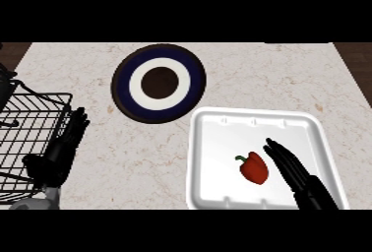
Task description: Pick the bell pepper from the tray and place it in the plate
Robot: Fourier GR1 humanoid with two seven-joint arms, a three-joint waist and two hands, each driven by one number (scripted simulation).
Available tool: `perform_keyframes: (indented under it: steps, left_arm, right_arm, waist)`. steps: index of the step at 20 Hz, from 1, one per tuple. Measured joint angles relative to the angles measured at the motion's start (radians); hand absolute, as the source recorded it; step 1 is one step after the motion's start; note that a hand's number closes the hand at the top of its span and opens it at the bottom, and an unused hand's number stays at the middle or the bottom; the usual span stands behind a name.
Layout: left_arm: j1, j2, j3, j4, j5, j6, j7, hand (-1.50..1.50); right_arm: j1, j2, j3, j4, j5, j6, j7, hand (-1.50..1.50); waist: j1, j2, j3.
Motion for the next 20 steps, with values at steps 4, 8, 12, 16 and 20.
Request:
perform_keyframes:
  steps: [4, 8, 12, 16, 20]
  left_arm:
    - [-0.013, -0.011, 0.0, 0.007, -0.011, 0.008, 0.012, 0.0]
    - [-0.013, -0.011, 0.011, 0.005, -0.015, -0.007, 0.011, 0.0]
    - [-0.037, -0.023, 0.022, 0.04, -0.024, -0.024, 0.004, 0.0]
    - [-0.032, -0.043, 0.03, 0.041, -0.038, -0.027, -0.001, 0.0]
    - [-0.036, -0.047, 0.044, 0.055, -0.049, -0.045, -0.005, 0.0]
  right_arm:
    - [-0.006, -0.067, 0.02, -0.063, 0.078, 0.119, 0.183, -1.5]
    - [-0.048, -0.038, 0.046, -0.099, 0.124, 0.235, 0.35, -1.5]
    - [-0.094, -0.016, 0.023, -0.091, 0.13, 0.342, 0.452, -1.5]
    - [-0.107, 0.012, 0.02, -0.09, 0.17, 0.418, 0.521, -1.5]
    - [-0.138, 0.037, -0.002, -0.034, 0.186, 0.492, 0.543, -1.5]
  waist:
    - [0.003, 0.001, 0.0]
    - [0.008, 0.002, 0.0]
    - [0.009, 0.003, 0.001]
    - [0.009, 0.003, 0.001]
    - [0.01, 0.003, 0.001]
